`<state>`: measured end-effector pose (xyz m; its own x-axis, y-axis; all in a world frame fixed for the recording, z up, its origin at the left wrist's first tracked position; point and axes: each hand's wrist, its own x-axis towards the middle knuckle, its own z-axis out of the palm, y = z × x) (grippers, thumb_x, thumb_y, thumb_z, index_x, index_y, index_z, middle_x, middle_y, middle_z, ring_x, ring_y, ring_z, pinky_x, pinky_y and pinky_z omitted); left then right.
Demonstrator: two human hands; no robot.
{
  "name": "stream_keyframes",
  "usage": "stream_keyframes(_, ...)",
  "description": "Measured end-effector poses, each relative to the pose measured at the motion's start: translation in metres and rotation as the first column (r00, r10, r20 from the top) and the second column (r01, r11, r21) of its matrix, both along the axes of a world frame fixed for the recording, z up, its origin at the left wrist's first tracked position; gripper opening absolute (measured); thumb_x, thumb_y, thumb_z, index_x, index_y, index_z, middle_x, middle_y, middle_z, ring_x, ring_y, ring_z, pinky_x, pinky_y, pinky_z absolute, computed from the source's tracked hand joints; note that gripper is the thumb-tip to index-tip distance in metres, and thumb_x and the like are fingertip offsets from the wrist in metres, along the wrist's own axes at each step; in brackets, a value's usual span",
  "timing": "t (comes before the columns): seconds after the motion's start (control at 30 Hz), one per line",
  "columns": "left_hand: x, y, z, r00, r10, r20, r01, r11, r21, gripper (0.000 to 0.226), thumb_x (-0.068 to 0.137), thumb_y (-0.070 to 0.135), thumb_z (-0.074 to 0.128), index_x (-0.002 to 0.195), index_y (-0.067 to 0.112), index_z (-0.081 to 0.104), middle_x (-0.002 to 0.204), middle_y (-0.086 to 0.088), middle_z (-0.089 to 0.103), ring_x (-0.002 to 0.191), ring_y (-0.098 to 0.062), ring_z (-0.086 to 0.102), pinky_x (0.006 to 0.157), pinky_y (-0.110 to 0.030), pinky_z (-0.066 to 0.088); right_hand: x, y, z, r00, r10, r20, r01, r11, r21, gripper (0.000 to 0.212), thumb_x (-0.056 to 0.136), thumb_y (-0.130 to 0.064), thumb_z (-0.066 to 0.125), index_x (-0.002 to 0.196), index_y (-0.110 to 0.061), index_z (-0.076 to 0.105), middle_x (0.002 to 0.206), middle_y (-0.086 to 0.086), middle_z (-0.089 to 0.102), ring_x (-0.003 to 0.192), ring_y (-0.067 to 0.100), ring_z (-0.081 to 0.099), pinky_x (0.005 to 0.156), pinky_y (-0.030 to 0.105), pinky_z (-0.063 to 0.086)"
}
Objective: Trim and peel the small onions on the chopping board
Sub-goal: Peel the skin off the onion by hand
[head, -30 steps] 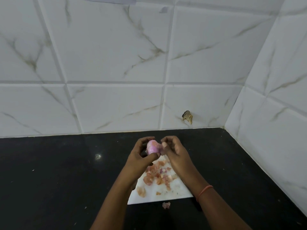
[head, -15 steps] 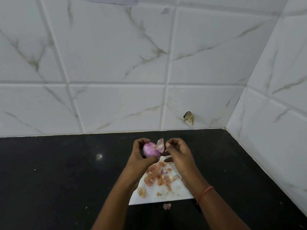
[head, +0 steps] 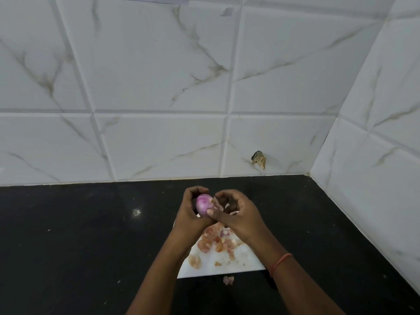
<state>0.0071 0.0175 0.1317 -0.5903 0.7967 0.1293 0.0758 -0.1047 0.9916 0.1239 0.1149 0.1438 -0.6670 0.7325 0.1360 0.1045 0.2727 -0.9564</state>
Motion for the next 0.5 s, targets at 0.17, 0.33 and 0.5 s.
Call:
stream_keyframes(0.17, -0.0001, 0.0004, -0.0038, 1.000, -0.007, -0.019, 0.007, 1.000, 0.001, 0.060, 0.065, 0.007, 0.085, 0.115, 0.025, 0.056, 0.113, 0.005, 0.063, 0.102, -0.014, 0.066, 0.081, -0.037, 0.062, 0.0013, 0.0015, 0.0007, 0.996, -0.005, -0.089, 0.003, 1.000, -0.026, 0.018, 0.078, -0.008, 0.079, 0.093, -0.018, 0.074, 0.093, 0.004, 0.072, 0.079, 0.018, 0.070, 0.065, 0.026, 0.057)
stream_keyframes(0.33, -0.0016, 0.0006, -0.0043, 1.000, -0.009, -0.023, 0.009, 1.000, 0.003, 0.060, 0.066, 0.000, 0.082, 0.114, 0.024, 0.057, 0.113, 0.006, 0.063, 0.101, -0.010, 0.065, 0.081, -0.033, 0.061, 0.0015, 0.0029, 0.0026, 0.998, -0.022, -0.059, 0.025, 0.999, 0.045, 0.020, 0.081, -0.003, 0.074, 0.097, -0.016, 0.075, 0.090, 0.001, 0.073, 0.080, 0.013, 0.070, 0.066, 0.024, 0.057)
stream_keyframes(0.5, -0.0008, 0.0010, -0.0057, 1.000, -0.018, 0.001, 0.018, 1.000, 0.008, 0.060, 0.066, -0.003, 0.082, 0.114, 0.024, 0.058, 0.112, 0.009, 0.064, 0.101, -0.013, 0.065, 0.080, -0.033, 0.061, 0.0009, 0.0022, -0.0032, 0.997, -0.065, 0.050, 0.037, 0.903, 0.428, 0.021, 0.086, -0.008, 0.070, 0.106, -0.017, 0.073, 0.090, -0.004, 0.065, 0.085, 0.005, 0.062, 0.076, 0.011, 0.048)
